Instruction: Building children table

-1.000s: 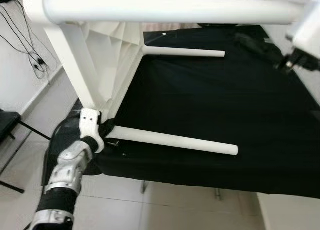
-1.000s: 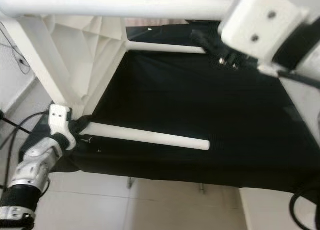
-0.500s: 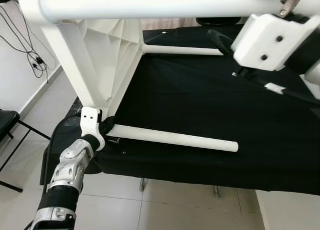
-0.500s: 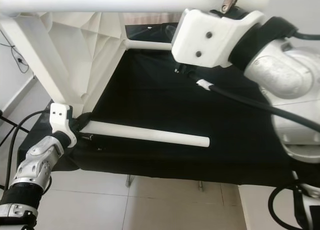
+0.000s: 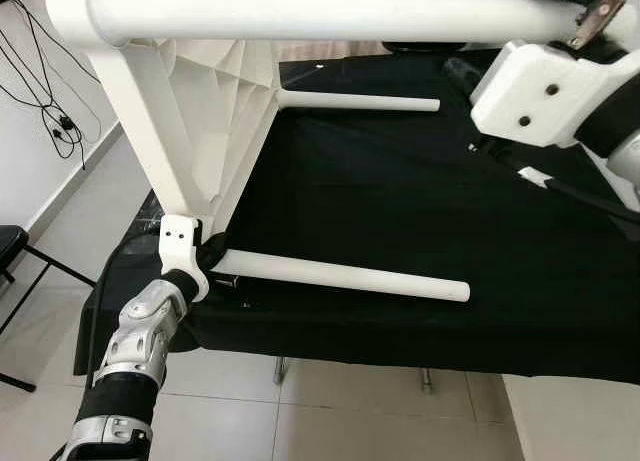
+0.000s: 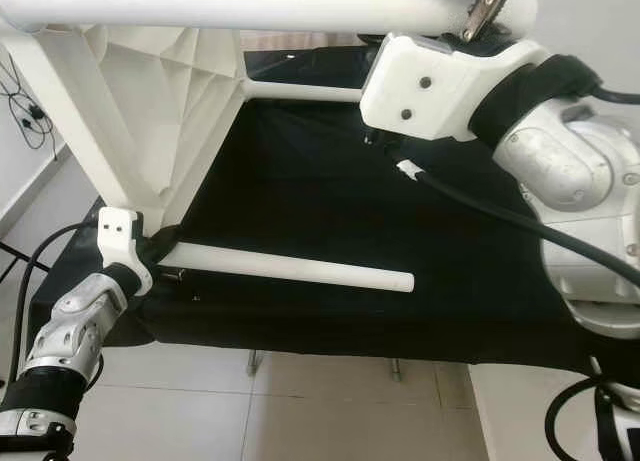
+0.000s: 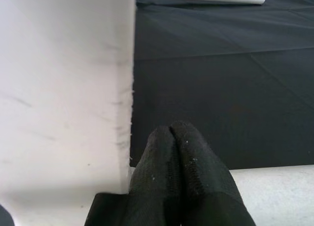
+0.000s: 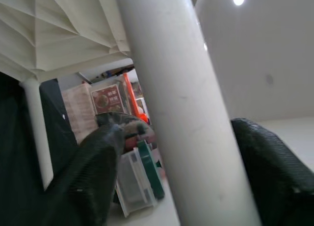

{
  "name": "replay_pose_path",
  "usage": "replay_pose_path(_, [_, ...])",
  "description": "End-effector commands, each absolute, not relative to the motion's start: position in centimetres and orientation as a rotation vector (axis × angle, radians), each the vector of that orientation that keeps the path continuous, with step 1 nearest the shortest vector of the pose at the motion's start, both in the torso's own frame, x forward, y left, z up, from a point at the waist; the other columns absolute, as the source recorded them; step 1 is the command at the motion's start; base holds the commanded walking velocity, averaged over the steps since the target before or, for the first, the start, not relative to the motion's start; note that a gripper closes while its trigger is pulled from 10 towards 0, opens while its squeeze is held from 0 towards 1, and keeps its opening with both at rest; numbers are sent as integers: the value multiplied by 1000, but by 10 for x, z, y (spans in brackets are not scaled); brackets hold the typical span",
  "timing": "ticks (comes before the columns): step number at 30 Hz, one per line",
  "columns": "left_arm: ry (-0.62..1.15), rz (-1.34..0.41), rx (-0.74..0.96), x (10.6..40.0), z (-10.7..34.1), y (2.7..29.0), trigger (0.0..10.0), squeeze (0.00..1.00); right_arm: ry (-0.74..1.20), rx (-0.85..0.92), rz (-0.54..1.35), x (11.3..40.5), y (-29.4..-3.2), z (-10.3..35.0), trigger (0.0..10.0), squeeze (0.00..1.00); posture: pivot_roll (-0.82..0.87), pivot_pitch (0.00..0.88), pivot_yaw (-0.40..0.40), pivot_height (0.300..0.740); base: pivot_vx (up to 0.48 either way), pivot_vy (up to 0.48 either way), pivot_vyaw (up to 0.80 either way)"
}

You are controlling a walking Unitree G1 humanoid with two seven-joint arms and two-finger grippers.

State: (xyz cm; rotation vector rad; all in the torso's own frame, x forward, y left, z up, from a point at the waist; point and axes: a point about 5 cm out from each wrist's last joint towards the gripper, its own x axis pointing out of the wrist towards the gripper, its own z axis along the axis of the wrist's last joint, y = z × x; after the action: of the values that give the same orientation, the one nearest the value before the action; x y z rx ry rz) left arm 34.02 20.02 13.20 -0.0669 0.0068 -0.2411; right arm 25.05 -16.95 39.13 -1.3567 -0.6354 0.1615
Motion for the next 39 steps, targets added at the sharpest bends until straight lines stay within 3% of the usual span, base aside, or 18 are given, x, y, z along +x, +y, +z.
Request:
replay_pose_path(1, [47,-200,-79,337,122,207,10000,0,-626,-1363,169,252,-165,386,0,0,-240,124,39,740,0,0,0])
replay_pose_path(15, [8,30,-162,341,129,240,10000,0,-612,-1361,149,254,-166,382,0,0,-235,127,33,740,0,0,0])
replay_pose_path(22, [-101,199,-167,341,156,279,10000,0,-560,-1351,110,261,-173,377,0,0,-223,124,30,740,0,0,0])
replay_pose_path(29, [-401,357,-2,333,259,342,10000,0,-402,-1213,12,285,-208,354,0,0,-183,108,34,740,0,0,0])
replay_pose_path(32, [-461,370,37,329,282,350,10000,0,-370,-1183,-4,291,-214,348,0,0,-171,106,34,740,0,0,0])
replay_pose_path(35, [-596,387,106,317,338,362,10000,0,-277,-1110,-32,305,-227,327,0,0,-142,98,38,740,0,0,0])
replay_pose_path(39, [-634,380,125,314,355,364,10000,0,-234,-1048,-32,310,-230,317,0,0,-131,94,41,740,0,0,0])
